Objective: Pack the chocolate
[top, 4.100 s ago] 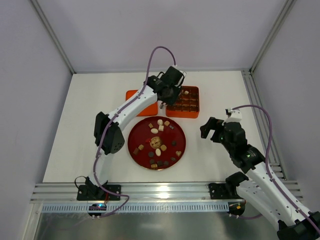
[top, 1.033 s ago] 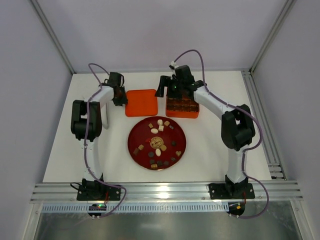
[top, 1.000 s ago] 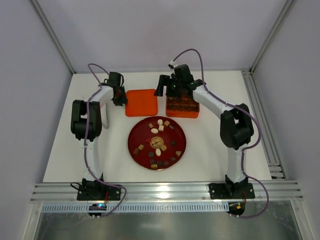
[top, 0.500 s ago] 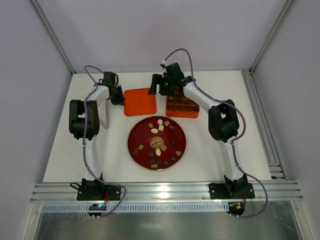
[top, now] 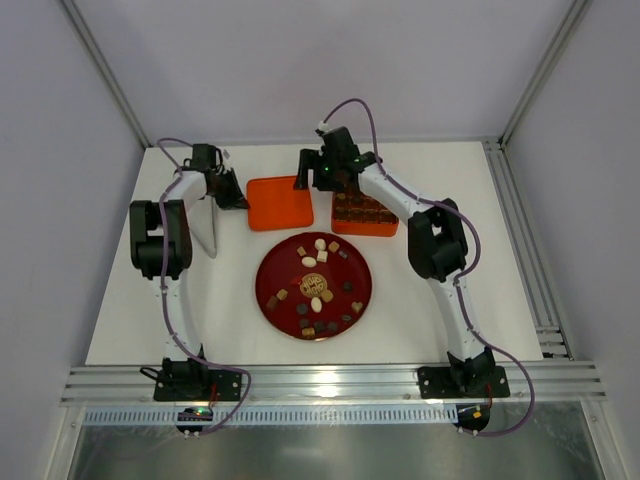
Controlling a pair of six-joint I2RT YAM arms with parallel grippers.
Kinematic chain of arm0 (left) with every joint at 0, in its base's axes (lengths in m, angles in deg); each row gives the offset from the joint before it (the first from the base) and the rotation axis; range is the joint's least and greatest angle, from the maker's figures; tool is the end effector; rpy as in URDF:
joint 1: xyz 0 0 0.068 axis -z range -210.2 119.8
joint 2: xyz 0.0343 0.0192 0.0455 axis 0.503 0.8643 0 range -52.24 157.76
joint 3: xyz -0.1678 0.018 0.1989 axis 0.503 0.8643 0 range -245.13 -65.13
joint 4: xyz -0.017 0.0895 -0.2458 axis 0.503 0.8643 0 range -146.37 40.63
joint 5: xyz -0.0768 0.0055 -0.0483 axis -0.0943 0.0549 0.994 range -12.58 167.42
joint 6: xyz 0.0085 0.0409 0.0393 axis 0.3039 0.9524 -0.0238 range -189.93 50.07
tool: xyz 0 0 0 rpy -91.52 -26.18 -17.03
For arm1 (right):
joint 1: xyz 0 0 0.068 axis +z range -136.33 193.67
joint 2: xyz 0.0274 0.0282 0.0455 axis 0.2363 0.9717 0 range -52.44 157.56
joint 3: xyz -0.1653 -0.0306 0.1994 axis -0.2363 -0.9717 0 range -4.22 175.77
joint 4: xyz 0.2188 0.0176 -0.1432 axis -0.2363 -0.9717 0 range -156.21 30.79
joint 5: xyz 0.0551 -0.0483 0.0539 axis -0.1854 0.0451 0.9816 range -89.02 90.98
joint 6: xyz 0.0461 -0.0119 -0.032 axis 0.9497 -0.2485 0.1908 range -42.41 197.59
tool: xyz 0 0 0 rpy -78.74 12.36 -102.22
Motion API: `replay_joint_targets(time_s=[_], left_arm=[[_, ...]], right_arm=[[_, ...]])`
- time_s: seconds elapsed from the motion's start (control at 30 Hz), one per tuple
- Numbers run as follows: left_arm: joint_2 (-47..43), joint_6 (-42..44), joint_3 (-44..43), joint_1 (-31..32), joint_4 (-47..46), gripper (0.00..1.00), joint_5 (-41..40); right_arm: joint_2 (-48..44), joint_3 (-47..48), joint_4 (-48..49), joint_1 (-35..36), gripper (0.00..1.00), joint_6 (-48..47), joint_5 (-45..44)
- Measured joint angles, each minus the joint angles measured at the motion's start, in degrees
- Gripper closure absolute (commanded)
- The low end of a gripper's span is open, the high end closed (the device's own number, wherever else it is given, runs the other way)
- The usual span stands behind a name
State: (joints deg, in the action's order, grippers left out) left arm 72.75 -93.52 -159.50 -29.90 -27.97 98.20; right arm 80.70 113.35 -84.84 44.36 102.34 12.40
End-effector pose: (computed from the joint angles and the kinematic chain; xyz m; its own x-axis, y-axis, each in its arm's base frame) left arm 0.4638 -0.0169 0.1501 -0.8607 -0.3697 -0.3501 -0.1713 0.8578 -0.4847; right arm 0.4520 0.2777 0.2140 -0.7774 0.0157 -0.6289 -0.3338 0.8371 0.4335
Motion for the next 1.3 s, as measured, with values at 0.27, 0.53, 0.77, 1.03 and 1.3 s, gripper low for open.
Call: replay_joint_targets(time_s=[0.27, 0.53, 0.77, 1.03, 1.3], left_arm=[[0.0, -0.4, 0.0, -1.1, 0.0, 1.0, 3.5], [0.0, -1.2, 0.0, -3.3, 0.0, 1.0, 5.4], [-1.9, -2.2, 1.2, -3.9, -0.9, 1.0, 7.4], [-2.9, -4.7, 4.2, -5.6, -3.9, 1.0, 10.6], [-3.1, -6.2, 4.8, -6.7, -5.4, 1.0, 12.0]], right_arm=[[2.1, 1.5, 0.0, 0.0, 0.17, 0.3, -0.5], [4.1, 2.4, -0.2, 0.0, 0.17, 1.0, -0.5], [4.3, 3.1, -0.1, 0.0, 0.17, 2.4, 0.3], [4.3, 3.1, 0.0, 0.0, 0.17, 4.8, 1.9], [5.0, 3.5, 1.6, 0.0, 0.17, 7.5, 4.4]])
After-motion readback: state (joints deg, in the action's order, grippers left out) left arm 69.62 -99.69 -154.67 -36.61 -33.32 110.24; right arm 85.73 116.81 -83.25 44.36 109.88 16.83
